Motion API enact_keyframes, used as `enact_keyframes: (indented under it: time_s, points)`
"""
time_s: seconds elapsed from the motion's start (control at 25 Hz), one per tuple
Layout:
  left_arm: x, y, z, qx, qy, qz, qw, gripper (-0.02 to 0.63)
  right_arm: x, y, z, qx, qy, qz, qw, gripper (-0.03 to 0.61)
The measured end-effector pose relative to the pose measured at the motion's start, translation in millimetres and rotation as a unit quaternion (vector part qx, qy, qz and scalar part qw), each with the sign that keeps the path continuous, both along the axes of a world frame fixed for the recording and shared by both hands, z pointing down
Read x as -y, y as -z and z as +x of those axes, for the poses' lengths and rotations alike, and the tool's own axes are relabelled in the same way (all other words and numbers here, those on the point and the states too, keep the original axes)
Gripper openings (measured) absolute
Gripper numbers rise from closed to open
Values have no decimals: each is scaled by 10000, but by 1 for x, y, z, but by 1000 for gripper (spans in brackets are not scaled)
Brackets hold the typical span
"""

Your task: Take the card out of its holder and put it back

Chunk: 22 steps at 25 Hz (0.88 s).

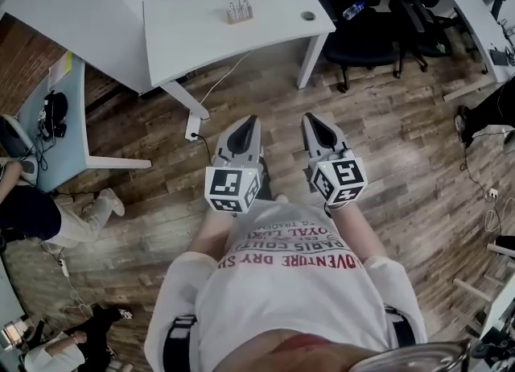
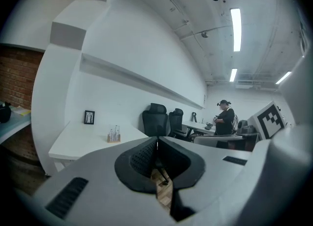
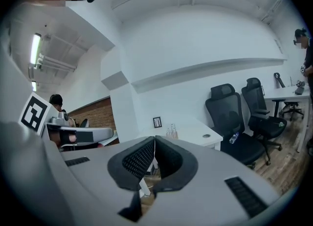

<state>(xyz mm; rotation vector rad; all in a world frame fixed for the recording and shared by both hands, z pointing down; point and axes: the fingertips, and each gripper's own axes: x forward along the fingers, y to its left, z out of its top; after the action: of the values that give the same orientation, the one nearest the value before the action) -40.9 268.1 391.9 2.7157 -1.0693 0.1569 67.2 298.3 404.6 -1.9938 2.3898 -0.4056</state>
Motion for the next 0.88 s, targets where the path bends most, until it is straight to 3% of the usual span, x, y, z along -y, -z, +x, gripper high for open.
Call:
enact_keyframes:
  time_s: [0.6,0.88]
  points:
    - [235,19,9,-187,-108,246,9995,25,230,7,-4,-11,45,89,9999,26]
    - [328,7,-5,-154,23,100,9998,25,321,1,-10,-33,99,-33,9999,26]
